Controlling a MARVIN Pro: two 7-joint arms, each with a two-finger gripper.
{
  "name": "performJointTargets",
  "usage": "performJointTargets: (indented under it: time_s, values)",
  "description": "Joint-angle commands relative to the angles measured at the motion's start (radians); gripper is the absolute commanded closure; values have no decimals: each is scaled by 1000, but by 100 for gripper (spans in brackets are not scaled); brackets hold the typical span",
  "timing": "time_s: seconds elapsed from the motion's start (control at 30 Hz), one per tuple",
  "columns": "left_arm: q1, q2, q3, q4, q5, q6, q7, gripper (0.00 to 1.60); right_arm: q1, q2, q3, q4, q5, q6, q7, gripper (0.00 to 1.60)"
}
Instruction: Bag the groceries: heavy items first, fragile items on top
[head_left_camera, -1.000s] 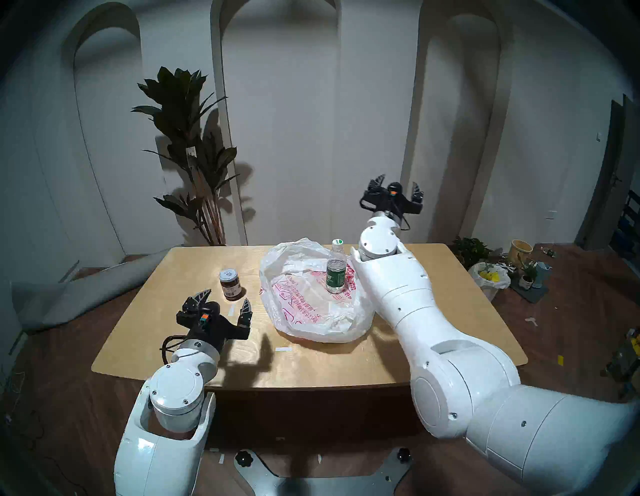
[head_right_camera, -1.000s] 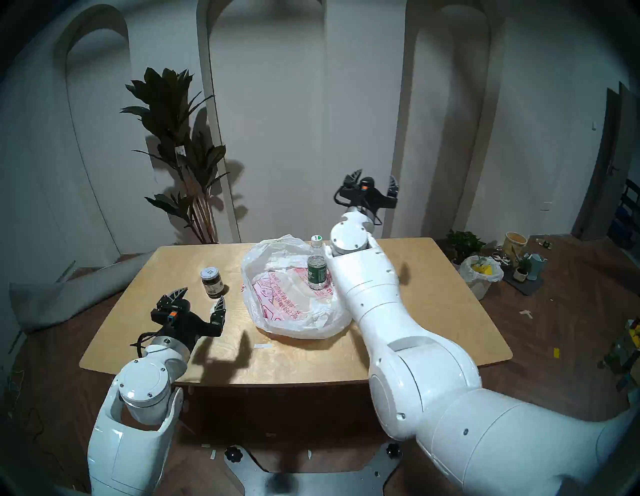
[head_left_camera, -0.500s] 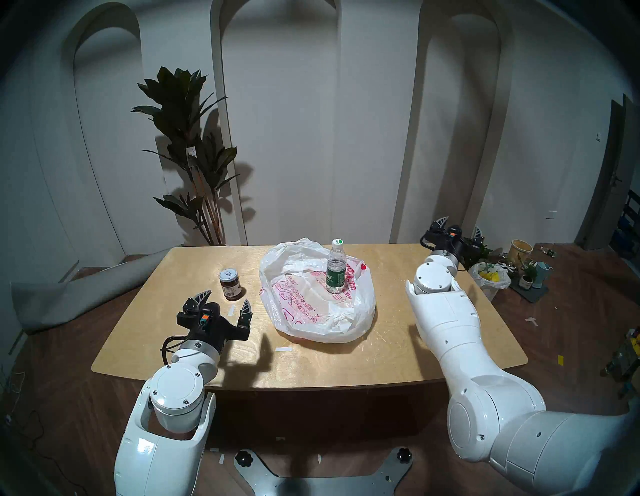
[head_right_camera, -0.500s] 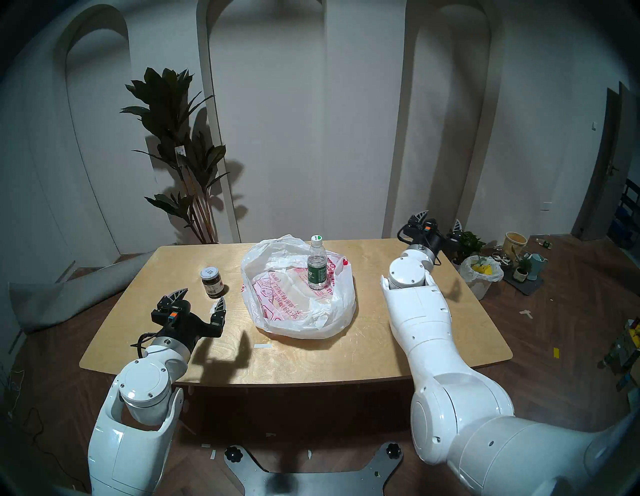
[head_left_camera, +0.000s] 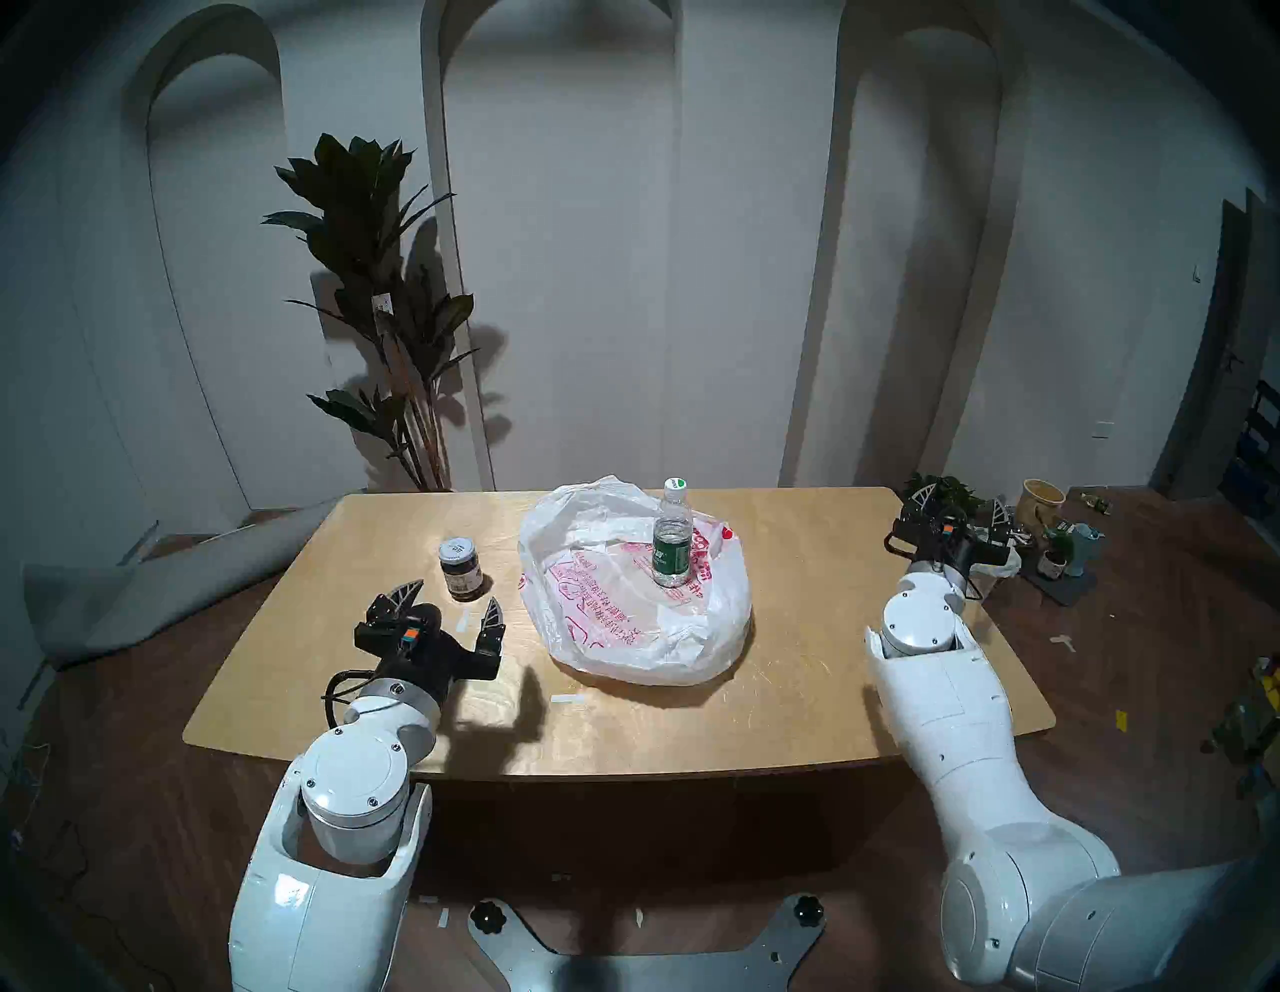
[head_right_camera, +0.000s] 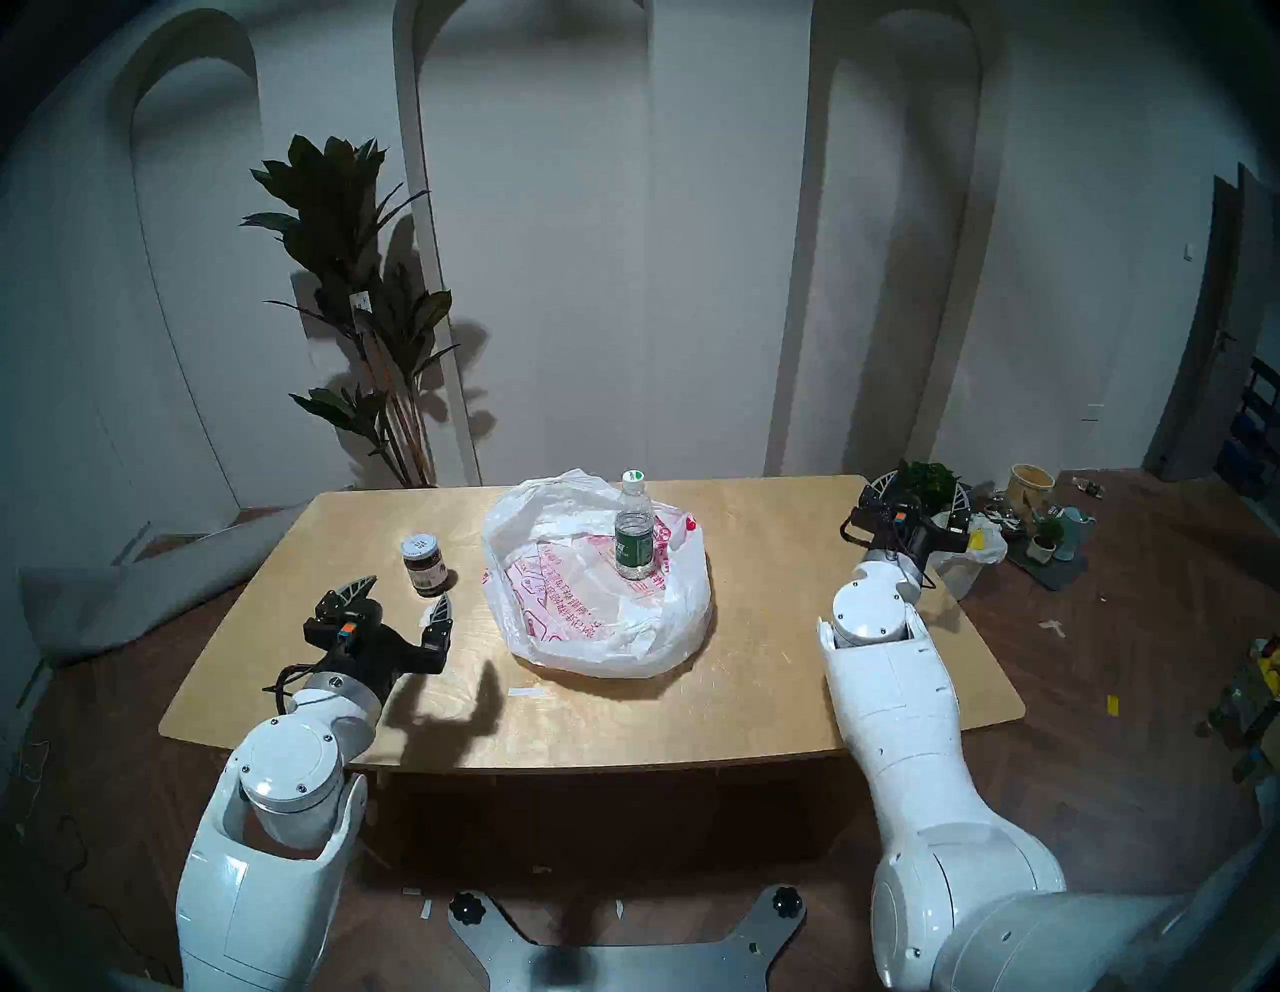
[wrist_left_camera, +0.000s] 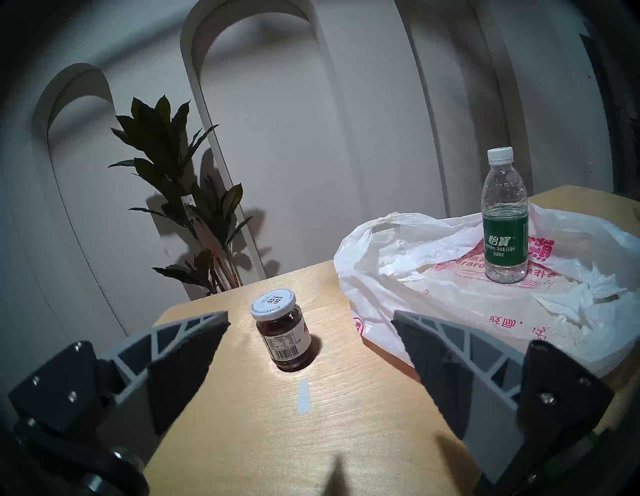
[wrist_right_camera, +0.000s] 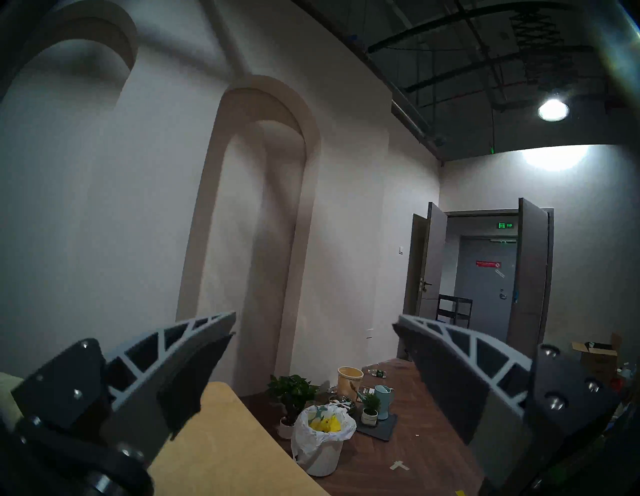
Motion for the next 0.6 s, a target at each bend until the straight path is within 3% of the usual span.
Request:
performJointTargets:
  time_s: [0.0,0.57]
  values:
    - [-62,17,-24,-20,-6,-10,-5,0,-70,22,-16,-111,-7,-41,42,0]
    - [-215,40,-29,89,-39,4,-56,0,-243,70,-58,-322,-7,-100,157,0]
